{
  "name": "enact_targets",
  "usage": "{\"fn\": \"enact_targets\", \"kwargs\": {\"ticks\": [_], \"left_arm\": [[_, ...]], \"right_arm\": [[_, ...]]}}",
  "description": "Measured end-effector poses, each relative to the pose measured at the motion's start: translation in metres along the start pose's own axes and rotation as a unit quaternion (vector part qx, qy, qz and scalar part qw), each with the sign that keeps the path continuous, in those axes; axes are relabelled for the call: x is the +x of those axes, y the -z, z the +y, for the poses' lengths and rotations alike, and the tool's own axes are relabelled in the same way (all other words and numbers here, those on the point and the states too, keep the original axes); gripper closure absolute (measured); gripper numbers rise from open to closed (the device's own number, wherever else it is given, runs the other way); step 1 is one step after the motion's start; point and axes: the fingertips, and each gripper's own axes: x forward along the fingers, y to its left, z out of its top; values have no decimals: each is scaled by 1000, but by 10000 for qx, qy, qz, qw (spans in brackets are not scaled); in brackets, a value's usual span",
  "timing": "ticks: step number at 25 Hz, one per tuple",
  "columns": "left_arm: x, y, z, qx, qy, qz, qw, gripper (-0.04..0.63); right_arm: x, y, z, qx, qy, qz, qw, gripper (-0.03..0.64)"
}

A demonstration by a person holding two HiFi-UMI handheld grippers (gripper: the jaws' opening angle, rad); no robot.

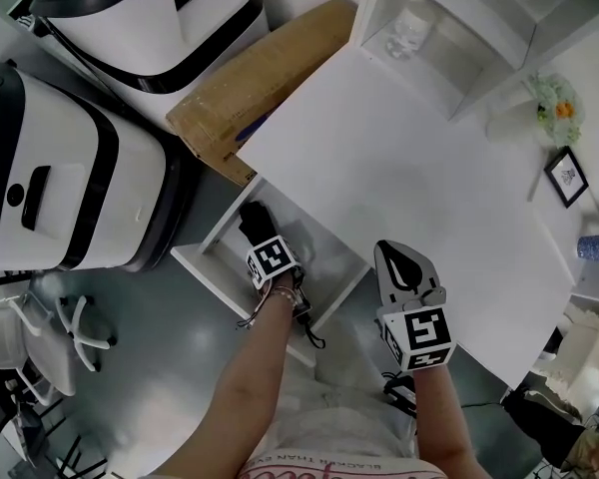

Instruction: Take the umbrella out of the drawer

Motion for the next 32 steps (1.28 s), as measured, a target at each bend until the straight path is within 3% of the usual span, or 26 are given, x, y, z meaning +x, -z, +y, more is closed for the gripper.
{"fn": "enact_targets", "kwargs": {"ticks": [9, 24, 32], "left_arm": [[-34, -6, -7, 383, 84, -218, 9990, 328], [-93, -28, -11, 431, 286, -644, 9966, 328], [-138, -38, -18, 737, 478, -1012, 9910, 328]], "right_arm": [[-9, -15, 0, 39, 149, -224, 9996, 609], [-48, -53, -29, 287, 694, -732, 9945, 609], [-72, -81, -35, 189, 866, -1060, 9904, 609]]}}
